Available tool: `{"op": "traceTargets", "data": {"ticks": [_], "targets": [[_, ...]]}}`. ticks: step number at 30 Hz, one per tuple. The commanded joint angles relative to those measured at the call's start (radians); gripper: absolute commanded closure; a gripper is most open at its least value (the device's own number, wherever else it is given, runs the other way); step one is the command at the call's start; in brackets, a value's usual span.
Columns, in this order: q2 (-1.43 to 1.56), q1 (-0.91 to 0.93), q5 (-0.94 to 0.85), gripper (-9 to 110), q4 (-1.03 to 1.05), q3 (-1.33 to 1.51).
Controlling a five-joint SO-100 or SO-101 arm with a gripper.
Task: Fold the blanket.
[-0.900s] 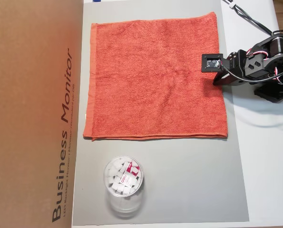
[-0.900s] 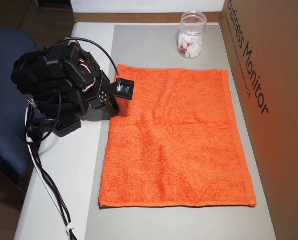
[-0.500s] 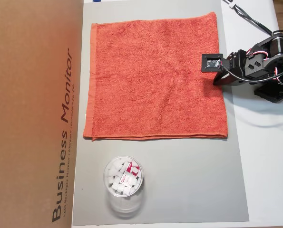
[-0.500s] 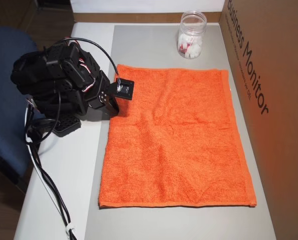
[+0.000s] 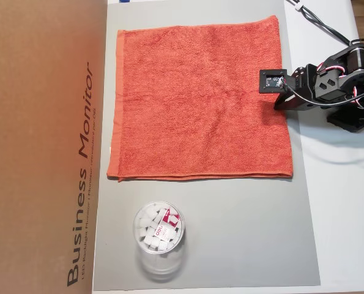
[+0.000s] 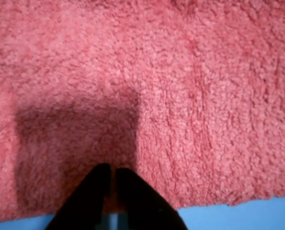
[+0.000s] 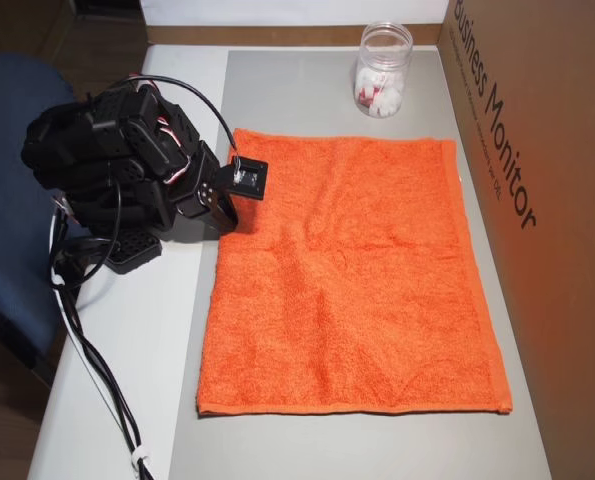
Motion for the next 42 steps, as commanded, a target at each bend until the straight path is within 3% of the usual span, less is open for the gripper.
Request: {"op": "traceTargets", "data": {"ticks": [1,17,42], "targets": [[0.005,-0.006,-0.005,102,-0.014,0.011],[-0.003,0.025,0.011,101,-0.018,-0.141],[-0.448,0.552,0.012,101,-0.014,-0.612]]}}
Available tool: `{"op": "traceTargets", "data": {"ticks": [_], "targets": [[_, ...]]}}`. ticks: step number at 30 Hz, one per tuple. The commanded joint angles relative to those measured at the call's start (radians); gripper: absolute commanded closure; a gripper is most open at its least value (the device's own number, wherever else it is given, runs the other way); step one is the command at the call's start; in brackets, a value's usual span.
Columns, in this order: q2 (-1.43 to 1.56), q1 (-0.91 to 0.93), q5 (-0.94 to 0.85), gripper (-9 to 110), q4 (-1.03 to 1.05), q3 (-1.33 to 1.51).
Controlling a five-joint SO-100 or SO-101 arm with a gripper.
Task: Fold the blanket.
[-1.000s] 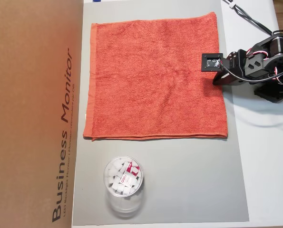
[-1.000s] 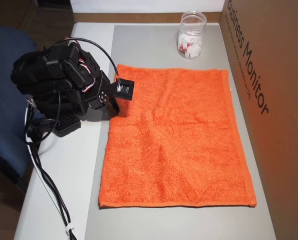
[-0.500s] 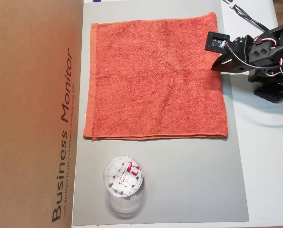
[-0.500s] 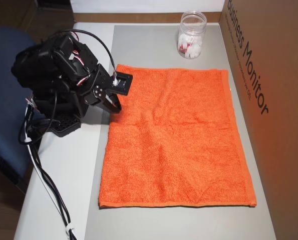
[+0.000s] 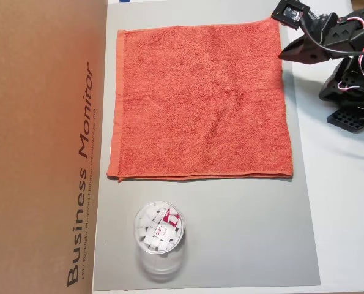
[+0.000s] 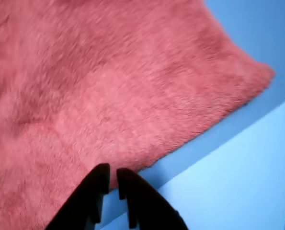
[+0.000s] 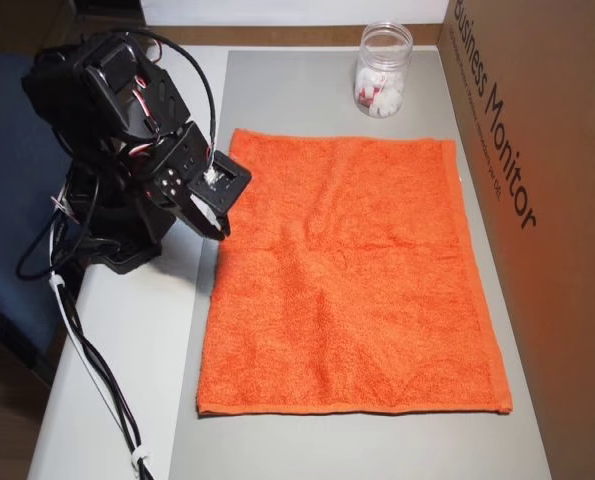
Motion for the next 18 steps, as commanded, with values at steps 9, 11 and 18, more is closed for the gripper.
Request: {"op": "traceTargets", "data": {"ticks": [9,11,18], "targets": [[-0.166,0.189,-0.003,101,-0.009,-0.204],[-0.212,0.219,-0.003,101,-0.009,-0.245],[-0.347,0.330,-0.002,92,-0.011,-0.345]]}}
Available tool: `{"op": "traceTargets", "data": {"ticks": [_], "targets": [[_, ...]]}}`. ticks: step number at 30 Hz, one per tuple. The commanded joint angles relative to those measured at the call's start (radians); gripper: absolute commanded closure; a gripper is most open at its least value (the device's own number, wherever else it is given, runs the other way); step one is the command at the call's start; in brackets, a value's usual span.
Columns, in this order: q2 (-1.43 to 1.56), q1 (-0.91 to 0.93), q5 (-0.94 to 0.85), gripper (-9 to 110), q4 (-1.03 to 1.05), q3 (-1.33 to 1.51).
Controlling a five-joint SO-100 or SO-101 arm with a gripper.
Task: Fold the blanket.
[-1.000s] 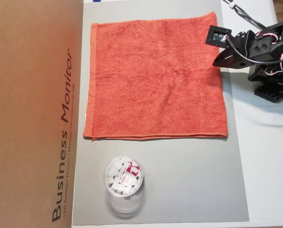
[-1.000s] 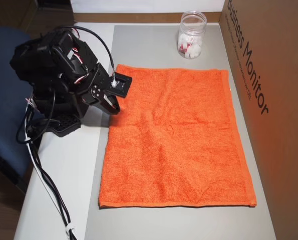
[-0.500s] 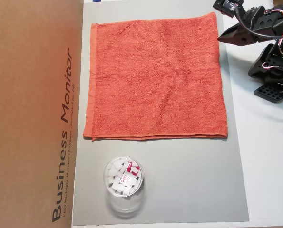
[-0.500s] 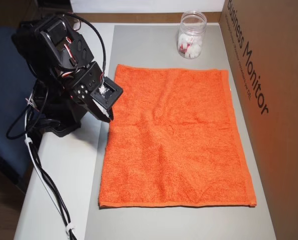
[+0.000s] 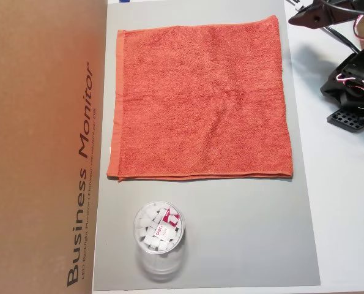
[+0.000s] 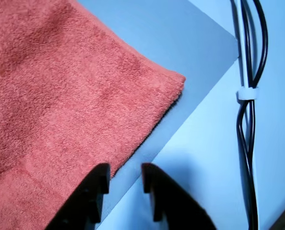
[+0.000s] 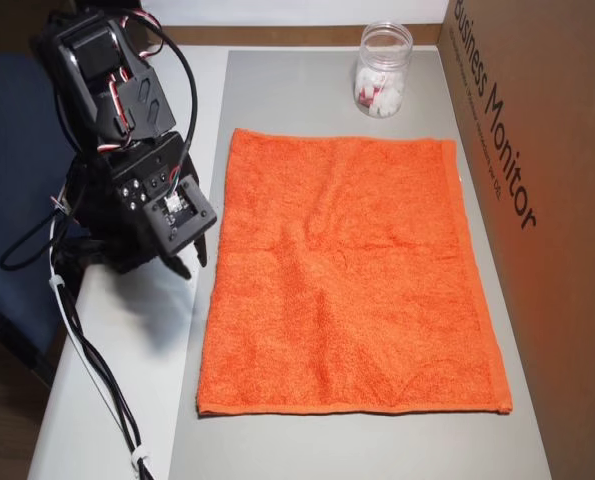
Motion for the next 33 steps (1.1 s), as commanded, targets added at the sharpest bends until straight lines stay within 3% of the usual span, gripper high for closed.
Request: {"op": "traceTargets", "data": {"ticks": [1,12,21,33], "targets": [[-0.054,0.054,-0.003,91,-0.011,-0.072],[-0.287,0.160,-0.003,80,-0.054,-0.178],[-0.479,0.173,-0.003,80,-0.322,-0.164],[-0.634,0.156,-0.003,80,-0.345,-0.166]]}}
